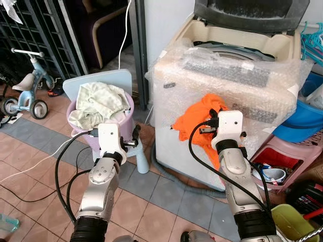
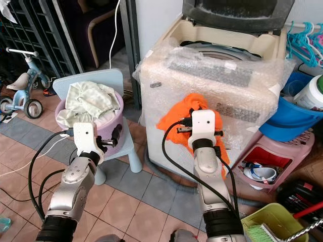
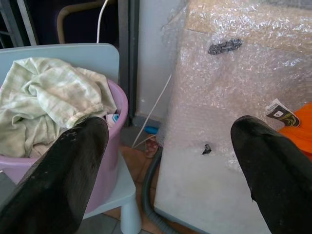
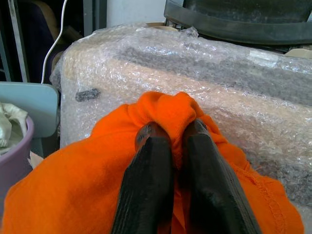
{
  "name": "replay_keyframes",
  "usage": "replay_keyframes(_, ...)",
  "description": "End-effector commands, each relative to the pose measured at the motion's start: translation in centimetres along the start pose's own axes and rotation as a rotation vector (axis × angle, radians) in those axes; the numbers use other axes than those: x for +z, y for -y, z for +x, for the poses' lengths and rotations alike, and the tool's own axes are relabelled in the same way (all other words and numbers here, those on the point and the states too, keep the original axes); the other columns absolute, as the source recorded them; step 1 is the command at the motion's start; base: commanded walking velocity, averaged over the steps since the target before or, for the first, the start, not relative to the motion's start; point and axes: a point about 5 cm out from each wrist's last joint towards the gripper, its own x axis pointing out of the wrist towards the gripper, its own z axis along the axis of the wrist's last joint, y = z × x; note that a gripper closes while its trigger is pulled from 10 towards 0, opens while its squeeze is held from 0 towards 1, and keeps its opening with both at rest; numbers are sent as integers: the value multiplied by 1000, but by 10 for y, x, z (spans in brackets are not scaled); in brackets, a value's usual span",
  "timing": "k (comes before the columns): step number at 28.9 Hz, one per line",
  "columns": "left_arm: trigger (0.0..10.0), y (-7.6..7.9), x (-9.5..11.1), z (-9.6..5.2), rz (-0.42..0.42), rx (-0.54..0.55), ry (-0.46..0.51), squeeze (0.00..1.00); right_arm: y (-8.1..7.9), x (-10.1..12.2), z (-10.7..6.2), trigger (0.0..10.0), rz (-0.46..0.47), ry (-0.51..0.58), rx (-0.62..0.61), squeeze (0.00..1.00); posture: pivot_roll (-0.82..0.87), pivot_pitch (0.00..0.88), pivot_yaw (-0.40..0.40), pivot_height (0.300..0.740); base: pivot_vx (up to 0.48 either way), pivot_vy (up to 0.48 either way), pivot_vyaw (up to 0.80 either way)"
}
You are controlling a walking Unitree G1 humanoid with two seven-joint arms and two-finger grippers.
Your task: Clothes washing
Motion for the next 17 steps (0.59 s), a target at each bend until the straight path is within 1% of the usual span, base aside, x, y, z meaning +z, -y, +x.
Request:
replay_keyframes(1, 10000, 1, 2, 2, 8, -6, 0, 0, 2, 8, 3, 10000, -1, 30, -8, 0, -23, 0, 41, 740, 0, 0, 0)
replay_keyframes(17, 10000, 1, 2, 2, 8, -6, 0, 0, 2, 8, 3, 10000, -1, 30, -8, 0, -23, 0, 41, 740, 0, 0, 0)
